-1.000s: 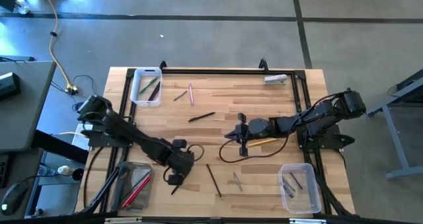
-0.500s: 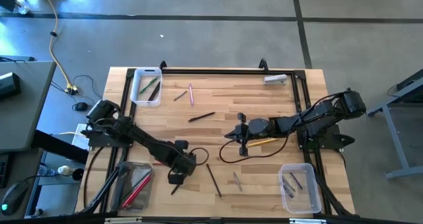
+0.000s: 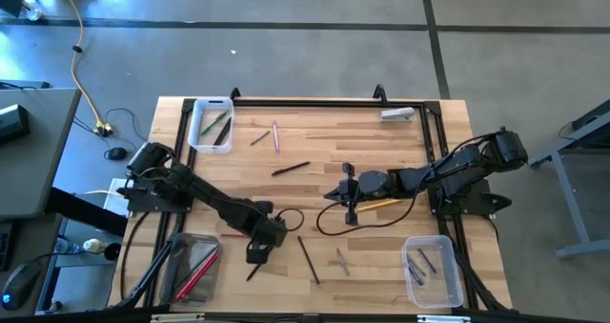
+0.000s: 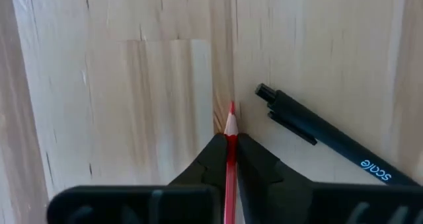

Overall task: Sort crayons/erasers/pens/pencils in bins
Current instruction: Put the red pencil into the black bin

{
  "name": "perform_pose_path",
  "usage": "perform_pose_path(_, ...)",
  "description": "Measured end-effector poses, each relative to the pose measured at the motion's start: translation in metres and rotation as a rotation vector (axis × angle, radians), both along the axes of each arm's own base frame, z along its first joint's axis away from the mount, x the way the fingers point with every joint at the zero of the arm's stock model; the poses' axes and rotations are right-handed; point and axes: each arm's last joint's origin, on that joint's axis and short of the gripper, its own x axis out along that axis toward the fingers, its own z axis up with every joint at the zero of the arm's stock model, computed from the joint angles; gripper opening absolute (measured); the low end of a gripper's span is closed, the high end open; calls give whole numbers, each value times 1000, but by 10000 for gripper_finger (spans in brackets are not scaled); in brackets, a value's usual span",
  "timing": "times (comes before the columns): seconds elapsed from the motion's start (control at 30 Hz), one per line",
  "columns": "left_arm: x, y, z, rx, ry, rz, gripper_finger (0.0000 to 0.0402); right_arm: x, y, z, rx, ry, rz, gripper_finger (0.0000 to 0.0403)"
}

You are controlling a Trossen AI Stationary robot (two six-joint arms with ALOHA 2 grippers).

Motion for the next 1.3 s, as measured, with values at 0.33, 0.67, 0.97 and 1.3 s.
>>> perform_pose_path(0.33, 13, 23, 19, 15, -91, 89, 3, 0, 0, 0, -8, 5, 4, 0)
perform_pose_path(0.67, 3, 46, 72, -86, -235, 275, 1, 0, 0, -1, -18, 10, 9, 0)
perform_pose_path(0.97, -33, 31, 128, -271, -328, 469, 1, -1, 0, -1, -24, 17, 16, 0)
perform_pose_path(1.3, -77, -9, 144, -315, -232, 578, 1, -1, 0, -2, -25, 20, 14, 0)
